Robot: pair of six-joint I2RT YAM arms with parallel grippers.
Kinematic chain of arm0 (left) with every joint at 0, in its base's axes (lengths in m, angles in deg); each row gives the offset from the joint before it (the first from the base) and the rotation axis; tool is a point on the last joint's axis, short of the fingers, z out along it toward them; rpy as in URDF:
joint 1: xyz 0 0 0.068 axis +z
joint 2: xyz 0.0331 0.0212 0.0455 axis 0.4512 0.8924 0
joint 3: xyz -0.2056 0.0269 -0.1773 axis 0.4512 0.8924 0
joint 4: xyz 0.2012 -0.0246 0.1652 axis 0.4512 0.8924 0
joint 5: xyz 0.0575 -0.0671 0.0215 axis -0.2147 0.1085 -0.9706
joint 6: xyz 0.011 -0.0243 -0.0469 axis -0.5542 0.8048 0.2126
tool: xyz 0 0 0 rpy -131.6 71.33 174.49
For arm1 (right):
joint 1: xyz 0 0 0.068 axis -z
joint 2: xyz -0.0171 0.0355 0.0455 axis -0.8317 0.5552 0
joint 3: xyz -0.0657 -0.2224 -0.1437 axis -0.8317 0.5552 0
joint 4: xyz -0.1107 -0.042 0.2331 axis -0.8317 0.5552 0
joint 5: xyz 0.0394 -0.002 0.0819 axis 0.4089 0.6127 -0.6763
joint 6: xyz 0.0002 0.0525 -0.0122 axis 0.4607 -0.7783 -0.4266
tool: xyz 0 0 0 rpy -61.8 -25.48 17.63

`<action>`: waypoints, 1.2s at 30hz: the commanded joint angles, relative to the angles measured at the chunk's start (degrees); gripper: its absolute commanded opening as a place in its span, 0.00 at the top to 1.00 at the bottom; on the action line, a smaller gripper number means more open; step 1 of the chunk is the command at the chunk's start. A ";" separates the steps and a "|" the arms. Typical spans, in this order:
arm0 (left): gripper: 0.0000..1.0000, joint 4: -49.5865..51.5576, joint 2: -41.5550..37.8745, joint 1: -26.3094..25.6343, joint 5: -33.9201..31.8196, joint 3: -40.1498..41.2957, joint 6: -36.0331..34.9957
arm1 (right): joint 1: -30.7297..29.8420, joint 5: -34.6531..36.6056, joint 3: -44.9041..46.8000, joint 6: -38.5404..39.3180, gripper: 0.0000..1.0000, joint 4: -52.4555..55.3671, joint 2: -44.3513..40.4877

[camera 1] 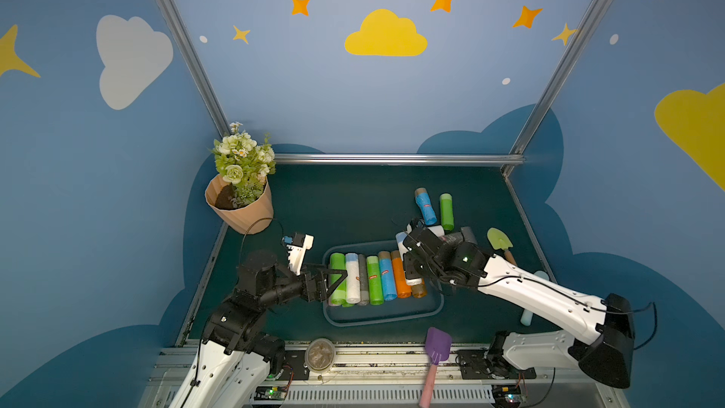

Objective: Put the roll of trash bags into the storage box
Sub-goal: Place the roll of trash bags in the storage box.

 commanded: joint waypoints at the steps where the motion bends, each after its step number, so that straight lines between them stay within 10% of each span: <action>1: 0.00 0.43 0.78 -0.43 -0.85 -0.23 -1.01 | -2.02 2.61 0.82 -3.41 0.77 -1.09 -2.33; 36: 0.00 3.51 2.01 -3.44 -5.37 -0.96 -1.90 | -7.31 -7.50 -0.38 -9.51 0.75 -22.15 20.16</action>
